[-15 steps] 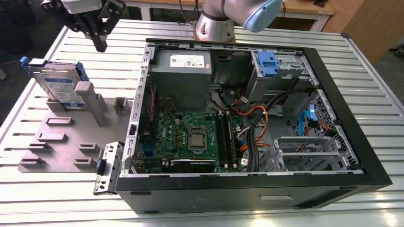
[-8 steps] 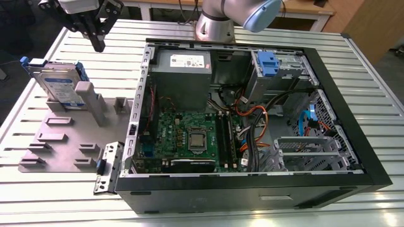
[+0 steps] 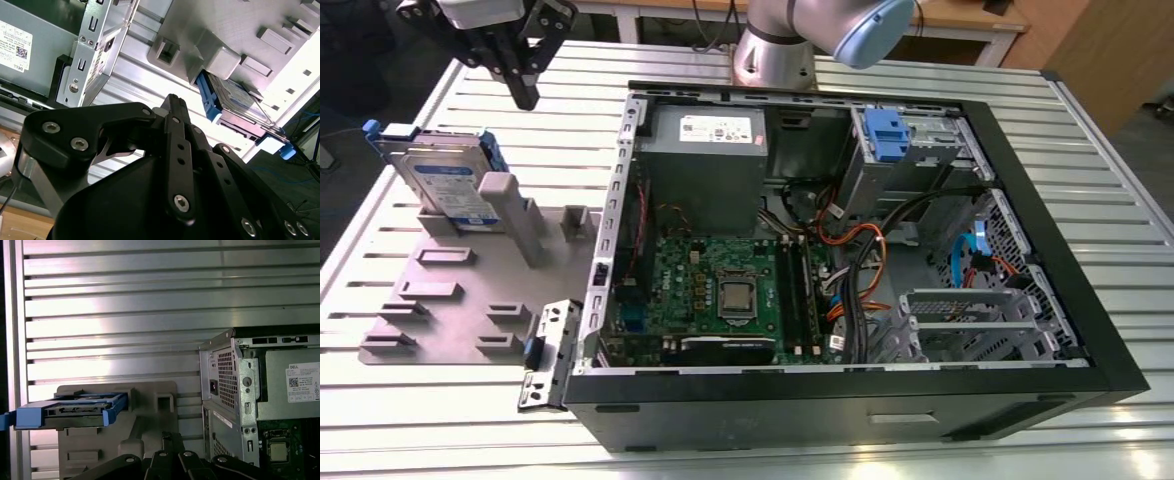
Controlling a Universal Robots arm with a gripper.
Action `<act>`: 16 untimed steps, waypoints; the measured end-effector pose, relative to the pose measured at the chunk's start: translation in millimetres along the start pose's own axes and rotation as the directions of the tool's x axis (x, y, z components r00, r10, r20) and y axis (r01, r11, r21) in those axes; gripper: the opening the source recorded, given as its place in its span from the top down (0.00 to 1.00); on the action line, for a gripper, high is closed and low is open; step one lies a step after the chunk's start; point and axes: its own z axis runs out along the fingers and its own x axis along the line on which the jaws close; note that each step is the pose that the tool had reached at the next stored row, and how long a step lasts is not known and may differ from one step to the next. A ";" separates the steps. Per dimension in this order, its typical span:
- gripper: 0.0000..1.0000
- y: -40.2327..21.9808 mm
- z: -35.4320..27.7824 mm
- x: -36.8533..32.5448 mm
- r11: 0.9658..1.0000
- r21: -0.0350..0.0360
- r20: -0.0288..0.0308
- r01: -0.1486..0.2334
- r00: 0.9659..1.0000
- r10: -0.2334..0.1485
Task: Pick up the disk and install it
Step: 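Reach for the disk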
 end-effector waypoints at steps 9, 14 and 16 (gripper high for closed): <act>0.89 -0.2 -0.1 2.2 1.000 0.000 0.000 0.000 1.000 0.000; 0.89 -0.2 0.0 3.1 1.000 0.000 0.000 0.000 1.000 0.000; 0.89 -0.3 0.0 4.5 1.000 0.000 0.000 0.000 1.000 0.000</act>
